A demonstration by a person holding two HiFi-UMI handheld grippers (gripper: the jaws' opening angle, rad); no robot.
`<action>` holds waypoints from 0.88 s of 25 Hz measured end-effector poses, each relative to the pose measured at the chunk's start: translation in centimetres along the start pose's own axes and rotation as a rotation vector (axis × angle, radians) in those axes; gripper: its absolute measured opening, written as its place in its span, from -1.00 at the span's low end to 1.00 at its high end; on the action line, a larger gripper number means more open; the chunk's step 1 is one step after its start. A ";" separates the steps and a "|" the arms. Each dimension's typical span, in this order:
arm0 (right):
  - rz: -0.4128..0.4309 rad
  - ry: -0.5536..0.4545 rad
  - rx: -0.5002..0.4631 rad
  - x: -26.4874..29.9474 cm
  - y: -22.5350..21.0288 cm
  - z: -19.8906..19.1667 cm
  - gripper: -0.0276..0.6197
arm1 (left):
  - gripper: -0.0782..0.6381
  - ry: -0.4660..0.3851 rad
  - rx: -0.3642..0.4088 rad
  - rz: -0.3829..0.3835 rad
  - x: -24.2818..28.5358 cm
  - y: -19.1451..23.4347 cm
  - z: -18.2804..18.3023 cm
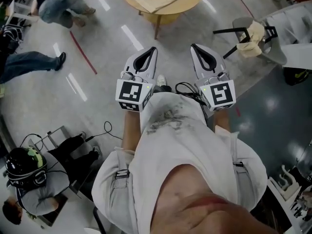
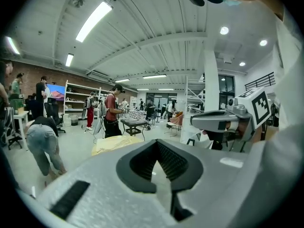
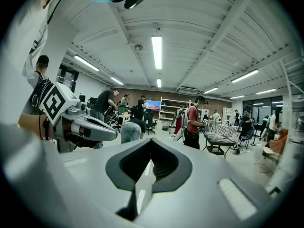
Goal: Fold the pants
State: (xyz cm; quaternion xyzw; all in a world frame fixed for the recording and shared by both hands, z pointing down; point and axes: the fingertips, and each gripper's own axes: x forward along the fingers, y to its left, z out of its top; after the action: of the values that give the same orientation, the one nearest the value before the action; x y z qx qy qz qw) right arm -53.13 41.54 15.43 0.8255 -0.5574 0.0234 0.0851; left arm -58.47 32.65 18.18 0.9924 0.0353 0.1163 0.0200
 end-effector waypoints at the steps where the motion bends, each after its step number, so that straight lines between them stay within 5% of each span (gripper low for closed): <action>1: 0.000 0.006 -0.004 0.8 -0.3 0.0 -0.90 | -0.76 0.002 0.000 -0.003 0.5 0.7 0.1; 22: 0.034 0.075 -0.026 10.0 -5.1 -0.1 -0.90 | -0.76 0.032 -0.027 0.003 7.0 7.7 1.4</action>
State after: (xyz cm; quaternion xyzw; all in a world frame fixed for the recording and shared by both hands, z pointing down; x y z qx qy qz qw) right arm -44.67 34.26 16.24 0.8134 -0.5679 0.0483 0.1162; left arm -50.86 25.44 18.83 0.9901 0.0327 0.1325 0.0325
